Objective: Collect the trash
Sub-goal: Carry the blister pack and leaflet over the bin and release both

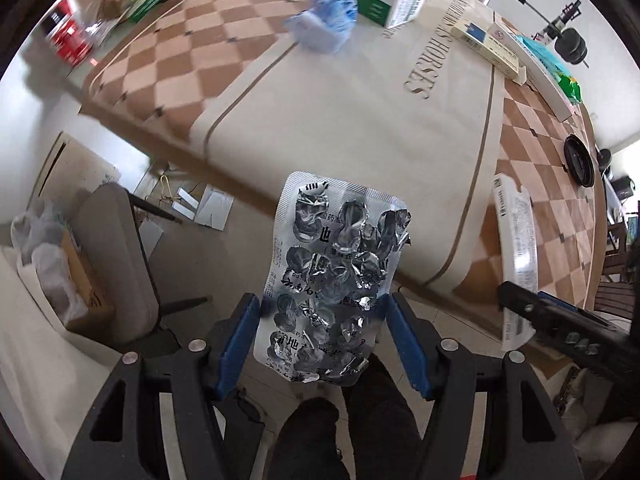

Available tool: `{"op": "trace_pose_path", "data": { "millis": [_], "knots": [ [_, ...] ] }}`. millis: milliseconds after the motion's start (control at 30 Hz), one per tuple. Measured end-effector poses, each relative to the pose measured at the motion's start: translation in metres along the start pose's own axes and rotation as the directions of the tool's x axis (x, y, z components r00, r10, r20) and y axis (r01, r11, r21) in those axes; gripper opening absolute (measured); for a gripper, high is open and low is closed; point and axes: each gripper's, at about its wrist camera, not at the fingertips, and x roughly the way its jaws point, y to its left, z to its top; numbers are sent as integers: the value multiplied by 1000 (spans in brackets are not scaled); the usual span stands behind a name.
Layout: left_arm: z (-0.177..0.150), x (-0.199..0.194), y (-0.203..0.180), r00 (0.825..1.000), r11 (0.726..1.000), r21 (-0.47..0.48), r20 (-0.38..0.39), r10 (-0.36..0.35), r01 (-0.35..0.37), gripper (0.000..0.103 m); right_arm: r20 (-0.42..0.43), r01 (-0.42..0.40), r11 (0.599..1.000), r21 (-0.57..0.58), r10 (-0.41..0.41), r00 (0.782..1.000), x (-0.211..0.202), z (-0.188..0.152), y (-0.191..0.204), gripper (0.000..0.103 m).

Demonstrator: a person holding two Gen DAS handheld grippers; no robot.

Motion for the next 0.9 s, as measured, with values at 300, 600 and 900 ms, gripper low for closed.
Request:
{"op": "trace_pose_path", "data": {
  "millis": [300, 600, 900],
  "knots": [
    [-65, 30, 54, 994, 993, -97, -76, -76, 69, 63, -45, -128, 991, -36, 126, 991, 0, -102, 46, 76],
    [-79, 196, 54, 954, 984, -134, -259, -149, 118, 63, -207, -39, 999, 0, 38, 978, 139, -164, 12, 76],
    [-79, 352, 30, 906, 988, -76, -396, -153, 134, 63, -268, 52, 998, 32, -41, 963, 293, -147, -44, 76]
  ]
}}
